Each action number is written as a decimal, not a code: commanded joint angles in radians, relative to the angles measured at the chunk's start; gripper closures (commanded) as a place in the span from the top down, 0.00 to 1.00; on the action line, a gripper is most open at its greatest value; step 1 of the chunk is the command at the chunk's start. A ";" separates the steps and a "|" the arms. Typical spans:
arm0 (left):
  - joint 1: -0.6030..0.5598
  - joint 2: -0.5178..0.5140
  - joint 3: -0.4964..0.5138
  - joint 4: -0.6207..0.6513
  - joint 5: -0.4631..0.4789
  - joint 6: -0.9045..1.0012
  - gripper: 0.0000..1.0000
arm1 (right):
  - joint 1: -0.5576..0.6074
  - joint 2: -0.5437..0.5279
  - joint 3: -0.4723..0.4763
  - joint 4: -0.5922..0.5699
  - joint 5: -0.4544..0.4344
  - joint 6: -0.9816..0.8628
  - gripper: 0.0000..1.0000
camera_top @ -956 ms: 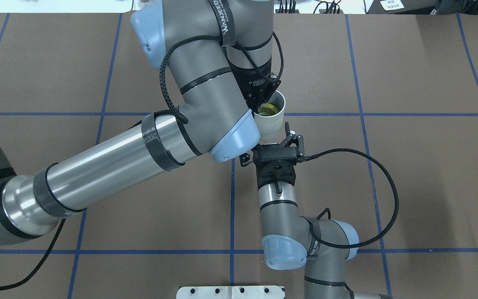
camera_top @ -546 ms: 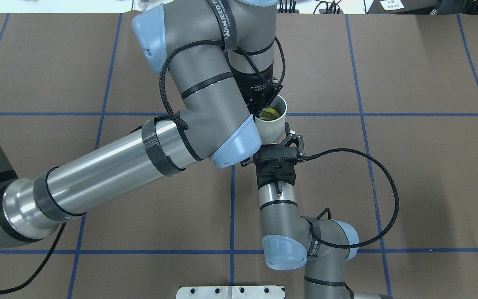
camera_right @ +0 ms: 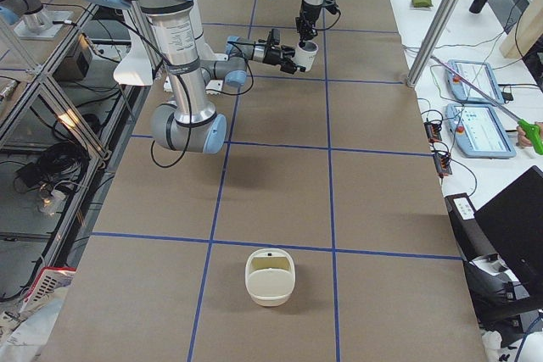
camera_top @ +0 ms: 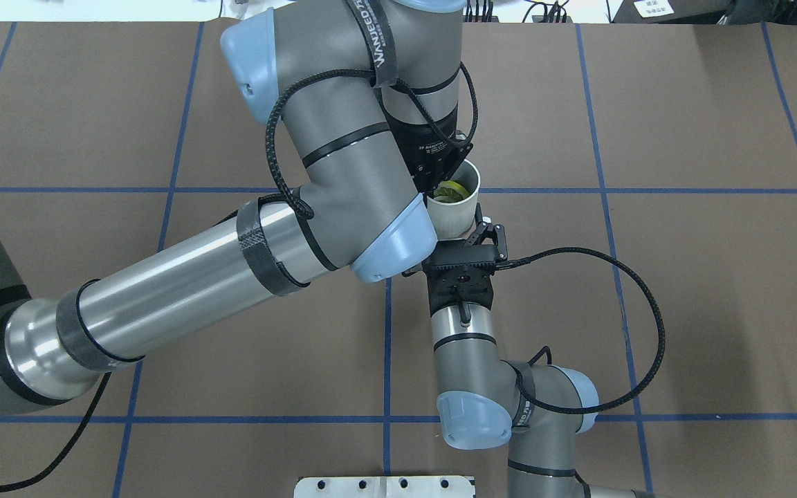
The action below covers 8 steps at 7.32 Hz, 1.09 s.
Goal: Left arm hands cup to right arm to dump lemon
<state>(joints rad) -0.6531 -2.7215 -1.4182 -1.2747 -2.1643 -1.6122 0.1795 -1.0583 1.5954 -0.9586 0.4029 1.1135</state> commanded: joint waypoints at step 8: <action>-0.121 0.016 -0.200 0.035 0.001 0.005 1.00 | 0.035 -0.150 0.020 0.498 0.002 0.000 0.43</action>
<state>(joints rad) -0.7558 -2.7067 -1.6124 -1.2406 -2.1621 -1.6099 0.1971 -1.1201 1.6149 -0.7034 0.4034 1.1125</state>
